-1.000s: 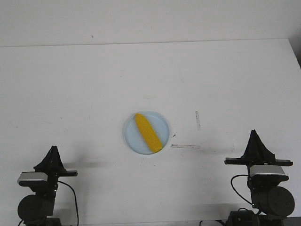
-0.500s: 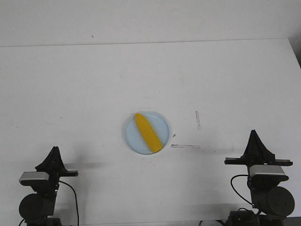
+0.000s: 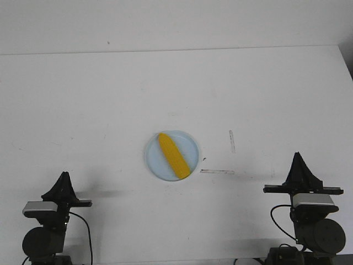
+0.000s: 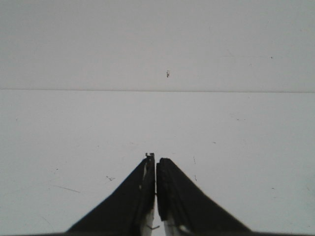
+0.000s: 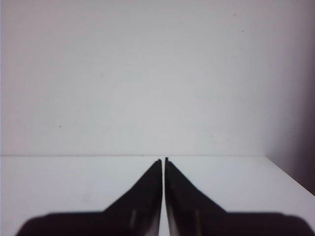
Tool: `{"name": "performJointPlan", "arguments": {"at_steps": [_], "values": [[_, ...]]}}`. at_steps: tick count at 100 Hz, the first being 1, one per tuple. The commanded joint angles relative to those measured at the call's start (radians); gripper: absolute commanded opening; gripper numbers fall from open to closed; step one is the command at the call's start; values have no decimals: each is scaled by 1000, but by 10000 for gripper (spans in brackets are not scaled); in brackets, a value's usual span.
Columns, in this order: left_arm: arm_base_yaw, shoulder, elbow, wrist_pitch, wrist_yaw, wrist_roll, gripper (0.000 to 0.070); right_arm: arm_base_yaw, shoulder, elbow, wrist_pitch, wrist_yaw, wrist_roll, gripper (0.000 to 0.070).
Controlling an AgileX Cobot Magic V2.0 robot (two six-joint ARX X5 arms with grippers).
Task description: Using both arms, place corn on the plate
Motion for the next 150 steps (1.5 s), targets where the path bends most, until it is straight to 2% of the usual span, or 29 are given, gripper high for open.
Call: {"name": "performJointPlan", "arguments": {"at_steps": [1, 50, 76, 104, 115, 150], "values": [[0, -2, -21, 11, -2, 0, 2, 1, 0, 3, 11, 0, -4, 6], [0, -2, -21, 10, -2, 0, 2, 2, -26, -17, -11, -13, 1, 6], [0, -2, -21, 10, -2, 0, 2, 4, -174, -202, -7, -83, 52, 6], [0, -2, -21, 10, -1, 0, 2, 28, -175, -378, 132, -80, 53, 5], [0, -2, -21, 10, -1, 0, 2, 31, -175, -375, 90, -80, 51, 6], [0, -2, -21, 10, -1, 0, 2, 31, -175, -375, 114, -79, 51, 6]]}}
